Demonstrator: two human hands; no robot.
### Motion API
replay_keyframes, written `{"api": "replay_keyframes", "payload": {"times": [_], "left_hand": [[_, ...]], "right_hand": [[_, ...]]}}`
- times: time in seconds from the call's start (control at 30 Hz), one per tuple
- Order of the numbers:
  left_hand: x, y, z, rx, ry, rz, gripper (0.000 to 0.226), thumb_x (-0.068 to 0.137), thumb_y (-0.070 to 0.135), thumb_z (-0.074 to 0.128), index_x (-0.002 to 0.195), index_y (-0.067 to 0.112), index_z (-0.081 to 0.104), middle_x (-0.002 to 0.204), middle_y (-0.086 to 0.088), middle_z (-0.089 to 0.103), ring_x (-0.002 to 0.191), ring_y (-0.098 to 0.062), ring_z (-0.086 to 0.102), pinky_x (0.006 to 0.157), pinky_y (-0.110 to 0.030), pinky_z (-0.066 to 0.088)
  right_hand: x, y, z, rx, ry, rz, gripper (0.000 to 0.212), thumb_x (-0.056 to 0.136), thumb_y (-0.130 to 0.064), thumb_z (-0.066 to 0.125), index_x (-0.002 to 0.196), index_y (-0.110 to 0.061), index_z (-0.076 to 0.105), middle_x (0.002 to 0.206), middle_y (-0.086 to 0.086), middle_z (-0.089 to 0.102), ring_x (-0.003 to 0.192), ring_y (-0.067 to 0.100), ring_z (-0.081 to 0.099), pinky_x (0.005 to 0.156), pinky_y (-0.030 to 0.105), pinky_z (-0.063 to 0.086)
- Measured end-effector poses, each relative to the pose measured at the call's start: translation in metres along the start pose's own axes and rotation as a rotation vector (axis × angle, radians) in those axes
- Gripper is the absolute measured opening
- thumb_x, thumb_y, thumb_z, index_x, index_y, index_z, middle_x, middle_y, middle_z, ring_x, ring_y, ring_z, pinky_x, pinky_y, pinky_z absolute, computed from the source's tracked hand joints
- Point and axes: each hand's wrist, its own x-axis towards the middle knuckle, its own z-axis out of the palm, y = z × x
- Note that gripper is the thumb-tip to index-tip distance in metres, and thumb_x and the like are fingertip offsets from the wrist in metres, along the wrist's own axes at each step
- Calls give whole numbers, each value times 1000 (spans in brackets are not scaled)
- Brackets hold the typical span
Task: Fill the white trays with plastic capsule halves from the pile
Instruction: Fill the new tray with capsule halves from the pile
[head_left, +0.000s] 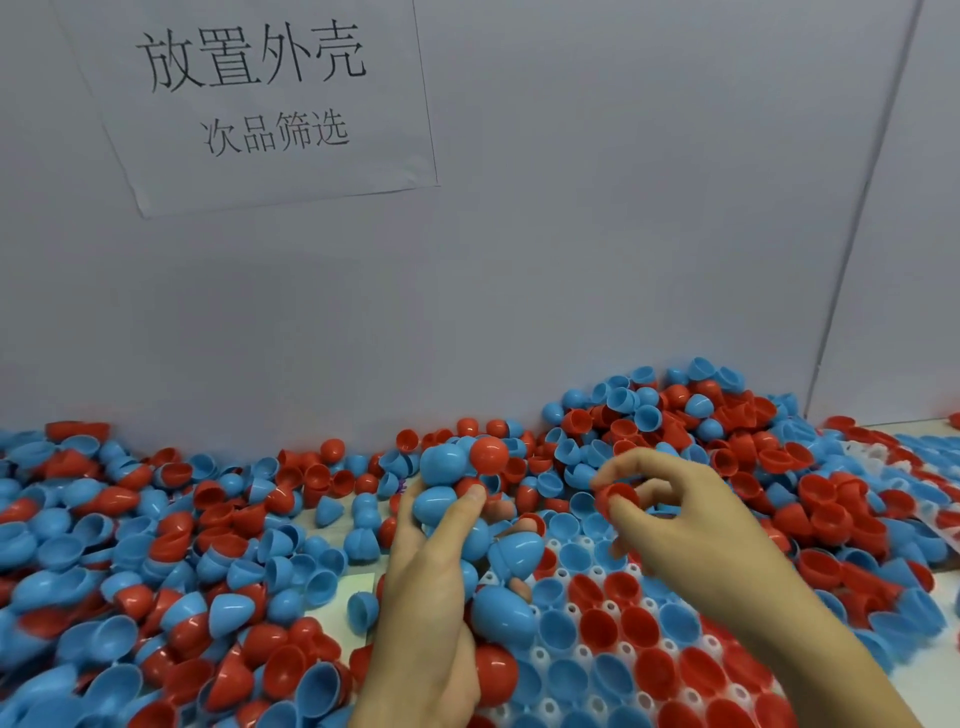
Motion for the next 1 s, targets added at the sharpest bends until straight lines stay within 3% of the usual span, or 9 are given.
{"api": "replay_keyframes", "payload": {"times": [0.13,0.23,0.4,0.43,0.5,0.6,0.67,0.77,1.0], "left_hand": [[1,1,-2,-29,31,-26,32,88,22,70,119,33,67,101,-14,77,83,-28,77,50,-32,55],[3,0,-5,-30,52,-24,28,90,20,69,117,31,68,99,-13,77,80,-26,77,49,-31,54],[7,-2,-8,-57,101,-37,24,91,20,69,114,30,67,95,-13,77,77,-26,77,47,-30,53],[6,-2,-9,-52,94,-40,24,91,20,69,113,29,67,95,-12,77,78,-26,77,47,-30,53],[8,-11,-6,-12,99,-57,21,92,22,68,111,31,68,98,-9,78,81,-22,77,52,-31,55],[5,-18,-3,15,77,-6,18,98,30,58,111,42,64,130,-7,68,93,-4,73,77,-31,57],[5,-18,-7,34,86,-7,37,90,35,68,126,44,61,129,-4,69,108,-18,71,86,-42,59],[8,-10,-12,13,42,-37,33,89,26,71,120,36,67,103,-7,77,90,-27,76,60,-36,60],[1,-4,-3,43,-94,-122,34,74,32,75,108,32,75,101,-13,77,82,-30,76,54,-33,54]], "right_hand": [[4,12,-19,-72,-57,73,24,94,-21,63,84,-39,75,70,-14,73,63,4,70,51,14,53],[9,23,-31,60,147,139,22,95,-14,61,93,-31,74,71,-9,75,61,0,68,48,10,46],[8,11,-27,570,754,28,18,90,-16,57,93,-27,71,100,7,73,98,35,69,84,56,57],[2,1,-21,548,669,-70,15,89,-17,57,92,-25,69,101,9,71,100,37,67,88,56,55],[-8,-32,-2,468,129,-277,27,87,-22,60,111,-31,69,117,0,68,109,24,65,92,40,52],[-23,-65,20,306,-603,-214,47,98,-23,59,140,-44,51,150,-19,45,134,3,48,101,14,44],[-24,-57,17,169,-571,-343,44,97,-22,60,128,-54,57,133,-28,58,120,-6,56,96,8,45],[-21,-41,-2,45,-391,-300,27,95,-25,61,107,-48,69,101,-27,71,95,-5,68,85,11,52],[-7,-10,4,-127,-226,-194,12,86,-42,69,95,-49,64,93,-25,64,85,-9,65,67,7,49]]}}
